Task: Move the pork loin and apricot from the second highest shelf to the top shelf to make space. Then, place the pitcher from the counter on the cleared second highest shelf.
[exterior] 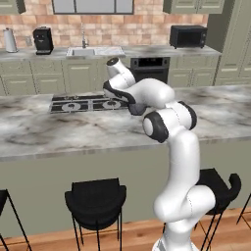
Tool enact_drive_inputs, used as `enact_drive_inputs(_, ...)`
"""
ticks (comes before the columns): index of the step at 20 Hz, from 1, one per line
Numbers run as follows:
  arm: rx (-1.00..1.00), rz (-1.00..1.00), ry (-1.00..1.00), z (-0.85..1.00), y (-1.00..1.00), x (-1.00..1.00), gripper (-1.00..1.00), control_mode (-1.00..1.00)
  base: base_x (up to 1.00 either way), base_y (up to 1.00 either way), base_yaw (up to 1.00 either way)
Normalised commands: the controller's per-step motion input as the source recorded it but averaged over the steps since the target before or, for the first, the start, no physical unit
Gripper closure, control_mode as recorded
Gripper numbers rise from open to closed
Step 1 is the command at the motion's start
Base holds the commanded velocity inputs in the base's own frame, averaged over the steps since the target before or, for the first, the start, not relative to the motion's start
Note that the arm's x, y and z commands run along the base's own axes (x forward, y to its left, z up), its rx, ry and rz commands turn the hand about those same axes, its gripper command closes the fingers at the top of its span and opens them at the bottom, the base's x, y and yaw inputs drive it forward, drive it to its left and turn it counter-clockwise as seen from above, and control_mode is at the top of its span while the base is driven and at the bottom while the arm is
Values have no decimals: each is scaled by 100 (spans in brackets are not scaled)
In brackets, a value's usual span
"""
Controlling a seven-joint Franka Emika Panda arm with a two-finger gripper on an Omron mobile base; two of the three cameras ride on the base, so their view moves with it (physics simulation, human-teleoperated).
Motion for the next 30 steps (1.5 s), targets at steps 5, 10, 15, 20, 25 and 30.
enact_drive_inputs(5,0,-1,0,-11,-9,0,100,-100,0,0,0)
enact_drive_inputs(10,0,5,-6,-13,0,0,100,-100,0,0,0)
enact_drive_inputs(15,0,38,-14,-8,0,-20,100,-100,0,0,0)
enact_drive_inputs(20,0,47,-1,5,0,-50,100,-100,0,0,0)
enact_drive_inputs(25,1,44,-1,42,-3,-88,100,-100,0,0,0)
enact_drive_inputs(30,7,26,-10,81,-12,-100,100,-100,0,0,0)
